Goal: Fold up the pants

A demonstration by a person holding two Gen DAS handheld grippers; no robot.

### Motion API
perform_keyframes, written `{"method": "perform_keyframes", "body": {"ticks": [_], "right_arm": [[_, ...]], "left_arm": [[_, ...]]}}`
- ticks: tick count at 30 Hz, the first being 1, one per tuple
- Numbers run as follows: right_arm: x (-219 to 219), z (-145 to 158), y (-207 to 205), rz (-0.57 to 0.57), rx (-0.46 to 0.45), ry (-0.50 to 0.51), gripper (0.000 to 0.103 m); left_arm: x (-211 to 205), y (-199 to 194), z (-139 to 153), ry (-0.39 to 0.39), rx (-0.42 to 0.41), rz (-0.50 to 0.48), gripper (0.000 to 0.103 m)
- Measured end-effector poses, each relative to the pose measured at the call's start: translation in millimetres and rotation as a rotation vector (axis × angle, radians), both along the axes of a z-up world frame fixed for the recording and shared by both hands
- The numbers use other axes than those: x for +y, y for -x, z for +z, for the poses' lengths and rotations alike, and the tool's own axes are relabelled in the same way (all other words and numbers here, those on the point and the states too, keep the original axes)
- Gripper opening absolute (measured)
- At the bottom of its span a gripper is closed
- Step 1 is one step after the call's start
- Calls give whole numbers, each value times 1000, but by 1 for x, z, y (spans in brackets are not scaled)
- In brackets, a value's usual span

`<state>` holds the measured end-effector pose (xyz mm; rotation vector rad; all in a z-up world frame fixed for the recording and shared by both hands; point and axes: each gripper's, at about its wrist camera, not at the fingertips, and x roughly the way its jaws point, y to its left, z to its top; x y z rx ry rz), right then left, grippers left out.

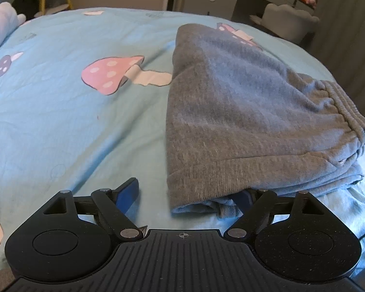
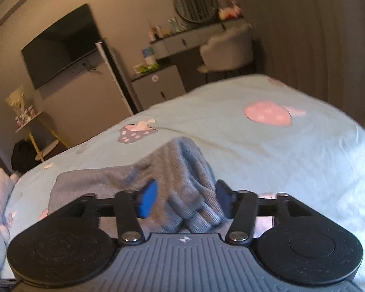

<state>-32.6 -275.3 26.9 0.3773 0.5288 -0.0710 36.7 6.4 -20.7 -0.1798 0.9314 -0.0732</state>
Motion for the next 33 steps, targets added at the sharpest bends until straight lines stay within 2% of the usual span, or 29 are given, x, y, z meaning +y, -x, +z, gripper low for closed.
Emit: {"method": "perform_keyframes", "body": {"ticks": [7,10,12,15,19,20,21,22,25,27,28,31,33], "right_arm": [[28,13,-15,106,-36,95,47],[35,-1,-24,130,38,168,47],[37,-15,-27,125,84,209,46],[34,-23,-28,114,96,226,46],[29,-22,-34,100,102,204,47],[25,-21,-36,87,110,198,54],[19,-24,-40,78,139,171,68],[10,-27,-42,62,160,125,75],[-20,-40,-45,49,201,-67,83],[-35,-49,-48,40,220,-190,84],[-37,-50,-49,36,223,-211,84],[-29,-39,-49,49,173,-148,84],[-21,-24,-47,49,103,-69,84]], "left_arm": [[18,19,18,115,-64,24,86],[30,23,28,188,-98,72,88],[38,22,35,226,-129,110,94],[45,2,37,240,-117,137,94],[44,-32,21,313,-17,125,94],[42,-39,15,331,11,122,94],[40,-44,10,340,34,114,94],[38,-48,4,340,52,108,94],[26,-57,-3,293,67,72,94],[21,-61,-7,273,67,55,95],[22,-62,-9,270,68,55,95],[26,-62,-8,276,59,78,95],[27,-60,3,261,3,99,95]]}}
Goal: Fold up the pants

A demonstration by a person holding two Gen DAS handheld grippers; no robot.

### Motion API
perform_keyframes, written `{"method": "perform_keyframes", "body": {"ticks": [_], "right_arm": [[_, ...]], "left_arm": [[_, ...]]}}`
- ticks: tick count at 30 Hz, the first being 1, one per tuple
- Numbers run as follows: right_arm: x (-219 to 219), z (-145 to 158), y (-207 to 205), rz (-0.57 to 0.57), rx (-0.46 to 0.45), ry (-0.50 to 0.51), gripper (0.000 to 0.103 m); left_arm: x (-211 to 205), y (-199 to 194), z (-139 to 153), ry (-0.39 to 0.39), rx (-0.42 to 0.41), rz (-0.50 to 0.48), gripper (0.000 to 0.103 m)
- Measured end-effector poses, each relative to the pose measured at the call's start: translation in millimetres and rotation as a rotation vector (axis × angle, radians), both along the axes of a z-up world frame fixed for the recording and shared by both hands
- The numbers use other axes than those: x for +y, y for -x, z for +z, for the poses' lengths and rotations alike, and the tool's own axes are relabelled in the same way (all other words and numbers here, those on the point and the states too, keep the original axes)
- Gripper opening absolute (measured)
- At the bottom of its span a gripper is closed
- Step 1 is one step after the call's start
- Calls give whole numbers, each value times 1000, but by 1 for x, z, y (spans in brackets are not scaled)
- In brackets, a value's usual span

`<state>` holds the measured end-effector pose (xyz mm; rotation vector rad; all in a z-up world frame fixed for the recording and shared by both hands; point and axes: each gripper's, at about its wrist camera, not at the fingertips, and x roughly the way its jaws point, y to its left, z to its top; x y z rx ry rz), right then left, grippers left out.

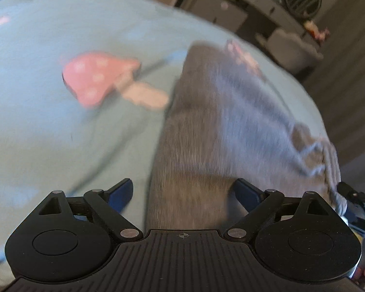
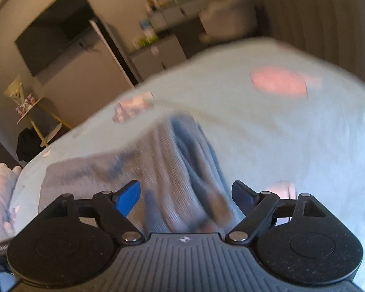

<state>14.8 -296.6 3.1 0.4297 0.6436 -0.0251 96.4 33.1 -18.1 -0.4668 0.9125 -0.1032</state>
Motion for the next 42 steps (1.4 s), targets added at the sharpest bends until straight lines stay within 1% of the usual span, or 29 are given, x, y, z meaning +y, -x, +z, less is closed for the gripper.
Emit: {"method": "perform_keyframes", "body": {"ticks": [3,5,6,7,8,9,11,12,13,14,16,17,18,19,20,21,23,25,27,29,30,31,33,36,38,40,42], "right_arm": [[14,24,-2,0,-111,83,83],[28,35,-11,52,-150,126,78],[39,38,-18,95,-151,161,69],[49,38,-24,131,-145,196,56],[59,37,-30,169,-134,241,51],[69,34,-36,197,-111,282,47],[79,24,-47,219,-58,332,47],[81,17,-52,231,-19,351,47],[81,9,-57,233,24,367,46],[80,5,-59,235,47,365,46],[69,6,-54,243,37,306,43],[63,10,-51,241,34,262,44],[53,14,-47,236,31,213,50],[42,19,-45,225,18,175,63],[32,24,-39,213,-6,148,73],[23,26,-34,198,-18,135,85],[5,26,-30,192,0,107,86],[-15,14,-35,192,67,36,86],[-37,-8,-46,186,155,-100,86],[-52,-28,-51,169,211,-228,86],[-57,-36,-53,166,220,-287,86],[-59,-42,-54,166,221,-323,86],[-61,-50,-58,165,226,-360,86],[-66,-67,-71,161,261,-476,86],[-69,-72,-78,177,267,-506,90],[-65,-74,-90,211,280,-522,96],[-57,-74,-100,237,290,-501,96]], "left_arm": [[-7,-2,22,-48,-116,17,95],[-18,-10,33,-82,-167,5,96],[-25,-18,37,-109,-183,-1,97],[-32,-25,39,-128,-189,-10,97],[-38,-34,38,-147,-191,-27,97],[-44,-44,35,-170,-174,-40,97],[-51,-62,23,-229,-97,-21,97],[-52,-68,16,-241,-65,-17,99],[-50,-73,8,-232,-34,-15,99],[-44,-77,-2,-196,-1,-5,102],[-28,-80,-17,-84,64,27,103],[-20,-78,-22,-29,80,39,103],[-14,-74,-21,-5,82,45,103],[-10,-69,-19,1,77,49,103],[-7,-62,-17,5,70,48,102],[-5,-56,-15,13,68,35,102],[-2,-47,-15,41,90,-5,102],[-1,-40,-19,89,110,-59,102],[-3,-38,-22,99,114,-95,102],[-3,-43,-26,108,120,-119,102],[-4,-47,-28,122,128,-132,103],[-4,-51,-30,128,138,-136,103],[-4,-56,-31,129,142,-153,103],[-8,-67,-30,99,137,-208,103],[-16,-74,-29,80,125,-232,103],[-19,-78,-30,68,109,-250,103],[-21,-81,-31,65,85,-263,103]]}}
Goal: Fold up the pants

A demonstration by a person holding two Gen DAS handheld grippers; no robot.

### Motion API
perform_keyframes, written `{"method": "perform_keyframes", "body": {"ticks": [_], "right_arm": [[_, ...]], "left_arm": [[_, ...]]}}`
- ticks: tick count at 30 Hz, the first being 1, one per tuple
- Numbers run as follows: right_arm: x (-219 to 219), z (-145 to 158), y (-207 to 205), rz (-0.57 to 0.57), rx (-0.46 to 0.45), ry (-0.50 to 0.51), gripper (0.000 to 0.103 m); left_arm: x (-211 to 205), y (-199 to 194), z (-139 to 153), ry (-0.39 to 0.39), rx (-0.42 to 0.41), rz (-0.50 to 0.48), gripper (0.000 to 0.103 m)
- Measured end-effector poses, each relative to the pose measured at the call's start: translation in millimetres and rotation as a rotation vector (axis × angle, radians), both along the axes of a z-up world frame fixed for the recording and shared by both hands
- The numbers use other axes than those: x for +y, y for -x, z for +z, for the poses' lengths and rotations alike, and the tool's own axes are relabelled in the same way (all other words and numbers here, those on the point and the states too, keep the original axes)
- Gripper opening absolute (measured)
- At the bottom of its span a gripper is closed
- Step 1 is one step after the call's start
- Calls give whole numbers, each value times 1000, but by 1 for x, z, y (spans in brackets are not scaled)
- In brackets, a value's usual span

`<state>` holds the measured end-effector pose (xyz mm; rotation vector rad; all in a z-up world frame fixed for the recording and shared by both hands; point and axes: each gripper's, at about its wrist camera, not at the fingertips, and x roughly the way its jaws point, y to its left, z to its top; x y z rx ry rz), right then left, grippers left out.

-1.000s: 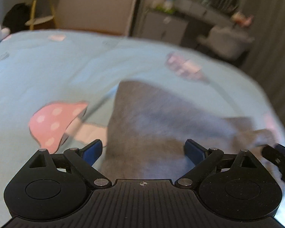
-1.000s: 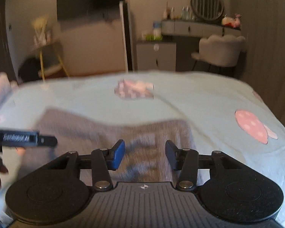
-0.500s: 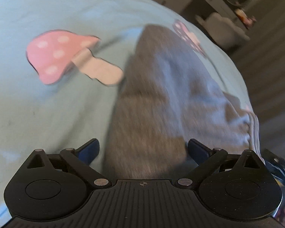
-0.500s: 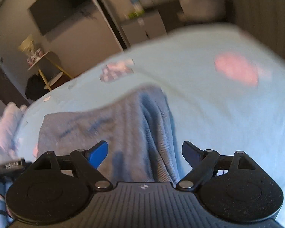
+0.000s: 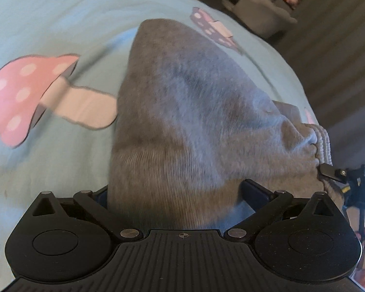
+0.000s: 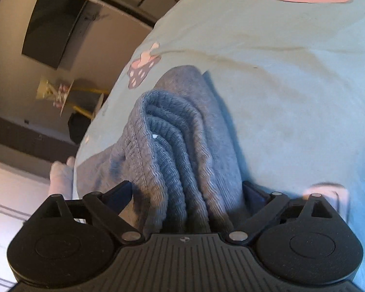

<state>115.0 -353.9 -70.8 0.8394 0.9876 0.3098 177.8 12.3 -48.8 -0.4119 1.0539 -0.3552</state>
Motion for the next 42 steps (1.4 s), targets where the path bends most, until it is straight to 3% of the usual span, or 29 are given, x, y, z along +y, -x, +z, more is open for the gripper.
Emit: {"method": "perform_keyframes", "body": {"ticks": [2,3,4,6,8,14,16,18,20,24,31,32,33,34,35,38,42], "right_arm": [[5,1,-5,19,-5,16,95],[8,2,-7,23,-10,31,88],[11,3,-8,25,-18,52,73],[14,5,-4,25,-36,62,66],[13,4,0,22,-57,40,66],[24,2,-12,51,-30,79,75],[27,5,-11,29,-25,104,73],[35,12,-5,21,-55,158,67],[45,22,1,31,-107,224,63],[49,48,7,28,-171,253,57],[47,96,-10,0,-278,300,56],[45,101,-13,-12,-297,314,58],[43,103,-16,-25,-303,339,67],[42,106,-20,-47,-292,387,83],[42,108,-21,-75,-273,457,89],[46,115,-8,-93,-301,626,92],[49,100,11,-51,-266,637,92]], "left_arm": [[0,-1,0,9,-7,3,103],[1,0,1,15,-9,2,103],[4,4,1,27,-16,-9,102],[5,9,7,70,-50,-42,92],[8,13,11,101,-67,-60,92],[-9,-3,1,56,-49,-48,89],[-3,-3,2,87,-52,-20,74],[9,-1,2,143,-34,23,45],[16,2,3,190,-23,54,38],[2,3,25,109,-81,31,33],[-11,-18,66,124,-160,43,34],[-12,-24,68,110,-153,71,45],[-11,-29,68,76,-134,115,55],[-11,-31,68,46,-120,146,58],[-10,-30,66,4,-107,175,64],[-10,-13,60,-95,-114,180,71],[-15,29,47,-161,-135,138,78]]}}
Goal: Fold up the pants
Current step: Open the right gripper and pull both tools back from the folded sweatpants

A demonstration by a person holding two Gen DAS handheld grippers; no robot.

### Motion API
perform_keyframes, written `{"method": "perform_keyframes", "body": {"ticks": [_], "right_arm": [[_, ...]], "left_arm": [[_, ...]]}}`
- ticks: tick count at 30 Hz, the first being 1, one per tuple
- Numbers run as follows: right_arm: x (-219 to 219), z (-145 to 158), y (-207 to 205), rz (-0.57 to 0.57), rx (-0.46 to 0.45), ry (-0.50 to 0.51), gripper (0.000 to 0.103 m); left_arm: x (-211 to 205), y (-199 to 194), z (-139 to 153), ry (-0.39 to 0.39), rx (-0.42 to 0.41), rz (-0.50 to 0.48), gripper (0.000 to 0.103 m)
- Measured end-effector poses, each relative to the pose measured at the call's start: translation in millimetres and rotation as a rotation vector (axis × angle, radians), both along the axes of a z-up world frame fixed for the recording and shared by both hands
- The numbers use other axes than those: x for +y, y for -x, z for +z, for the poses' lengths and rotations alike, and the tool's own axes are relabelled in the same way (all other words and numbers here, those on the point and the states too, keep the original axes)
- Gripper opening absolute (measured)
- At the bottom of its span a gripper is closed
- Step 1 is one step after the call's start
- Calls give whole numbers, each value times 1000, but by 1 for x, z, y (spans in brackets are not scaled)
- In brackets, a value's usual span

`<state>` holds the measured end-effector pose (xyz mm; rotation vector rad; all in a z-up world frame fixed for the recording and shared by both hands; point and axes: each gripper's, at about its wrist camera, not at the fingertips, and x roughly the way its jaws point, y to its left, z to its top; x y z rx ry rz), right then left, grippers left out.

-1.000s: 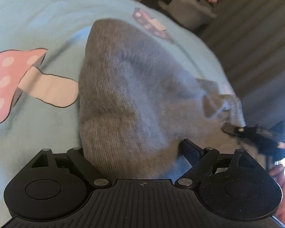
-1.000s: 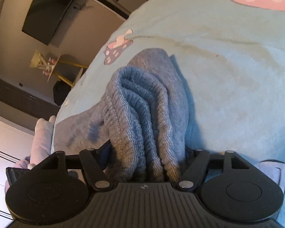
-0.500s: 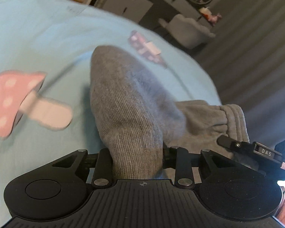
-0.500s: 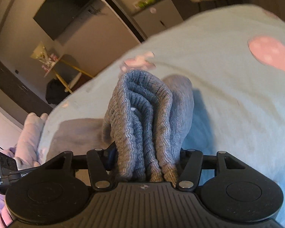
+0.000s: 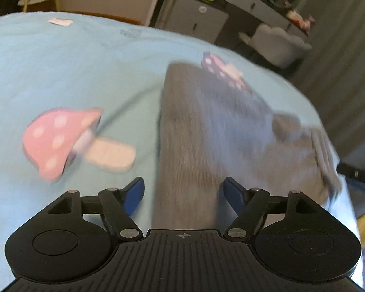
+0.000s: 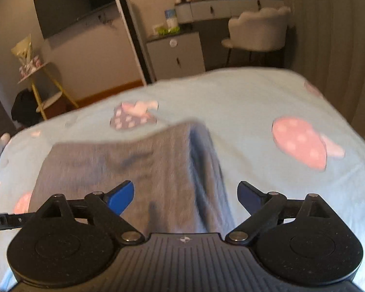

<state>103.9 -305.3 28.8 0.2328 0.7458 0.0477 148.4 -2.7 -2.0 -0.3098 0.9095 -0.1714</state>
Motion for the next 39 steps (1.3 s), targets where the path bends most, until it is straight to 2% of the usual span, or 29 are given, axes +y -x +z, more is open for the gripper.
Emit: {"method": "perform_keyframes", "body": {"ticks": [3,5,8,11,14,17,21,25,27,31,34,37,39], "right_arm": [[4,-19,10,9,40,15,92],[6,-29,14,4,70,56,94],[2,-41,13,-8,119,49,97],[6,-42,13,-4,110,99,98],[22,-35,19,-6,83,201,98],[30,-29,30,-17,71,264,98],[36,-34,43,-12,144,311,98],[41,-32,73,40,132,282,98],[43,-31,89,63,142,247,98],[47,-25,120,108,198,145,98],[57,-21,141,215,230,64,98],[71,-14,158,247,161,138,99],[75,-8,159,177,140,199,99]], "left_arm": [[-14,25,-6,-85,-41,-33,87],[-18,35,-9,-129,-45,-34,87],[-23,31,-9,-156,-31,-37,89],[-29,29,-4,-209,-32,-31,88],[-31,41,4,-207,-59,-36,81],[-32,58,6,-190,-85,-83,81],[-35,74,-5,-193,-21,-109,81],[-42,86,-10,-203,19,-120,87],[-46,95,-8,-210,4,-135,93],[-51,111,-2,-209,-26,-152,95],[-51,121,2,-198,-35,-155,95],[-52,129,4,-192,-44,-148,96],[-54,132,5,-206,-49,-140,96]]}}
